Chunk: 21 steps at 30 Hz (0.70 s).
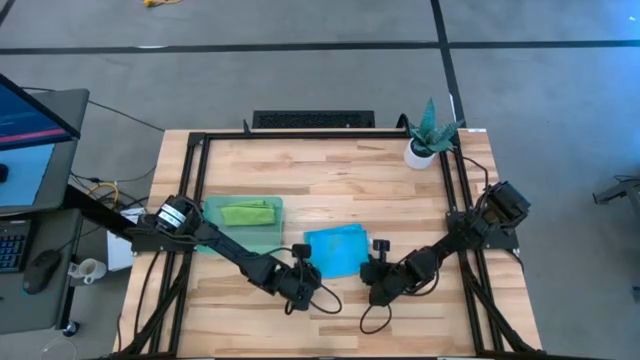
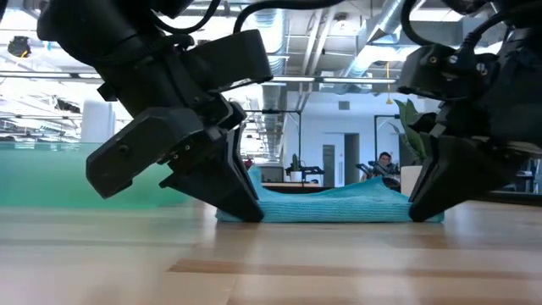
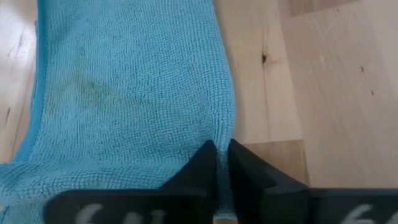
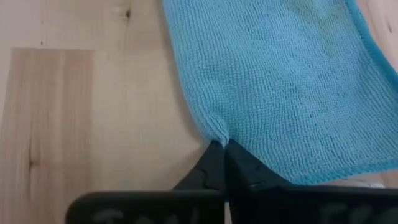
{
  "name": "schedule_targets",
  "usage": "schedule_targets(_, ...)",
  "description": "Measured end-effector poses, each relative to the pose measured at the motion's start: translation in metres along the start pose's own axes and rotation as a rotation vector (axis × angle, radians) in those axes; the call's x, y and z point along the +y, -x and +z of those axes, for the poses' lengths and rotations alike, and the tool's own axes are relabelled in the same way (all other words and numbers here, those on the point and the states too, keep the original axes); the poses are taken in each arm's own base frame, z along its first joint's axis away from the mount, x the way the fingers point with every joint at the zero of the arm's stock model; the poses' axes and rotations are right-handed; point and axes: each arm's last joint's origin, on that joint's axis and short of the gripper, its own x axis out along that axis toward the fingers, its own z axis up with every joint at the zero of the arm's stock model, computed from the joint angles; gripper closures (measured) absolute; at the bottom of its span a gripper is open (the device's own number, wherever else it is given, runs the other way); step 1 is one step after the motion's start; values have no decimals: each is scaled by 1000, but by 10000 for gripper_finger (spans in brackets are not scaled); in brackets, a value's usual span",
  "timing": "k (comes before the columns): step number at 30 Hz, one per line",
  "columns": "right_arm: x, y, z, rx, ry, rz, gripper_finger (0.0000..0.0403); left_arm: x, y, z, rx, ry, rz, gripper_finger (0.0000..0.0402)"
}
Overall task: Roll microfiber towels into tight, uniform cylinder then place into a basket
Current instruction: Roll the blue towel
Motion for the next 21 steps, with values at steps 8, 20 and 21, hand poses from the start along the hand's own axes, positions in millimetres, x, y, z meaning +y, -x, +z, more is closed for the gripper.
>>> schedule_targets(8,7,5,-3,14,-20,60,392,2,8,9,21,41,-88,391)
schedule_targets(20,31,43,18,54,-189,471,389,-2,44,40,99,378,-485,396)
schedule_targets(21,32,43,18,57,-189,482,389,-2,45,42,113,411,-509,396)
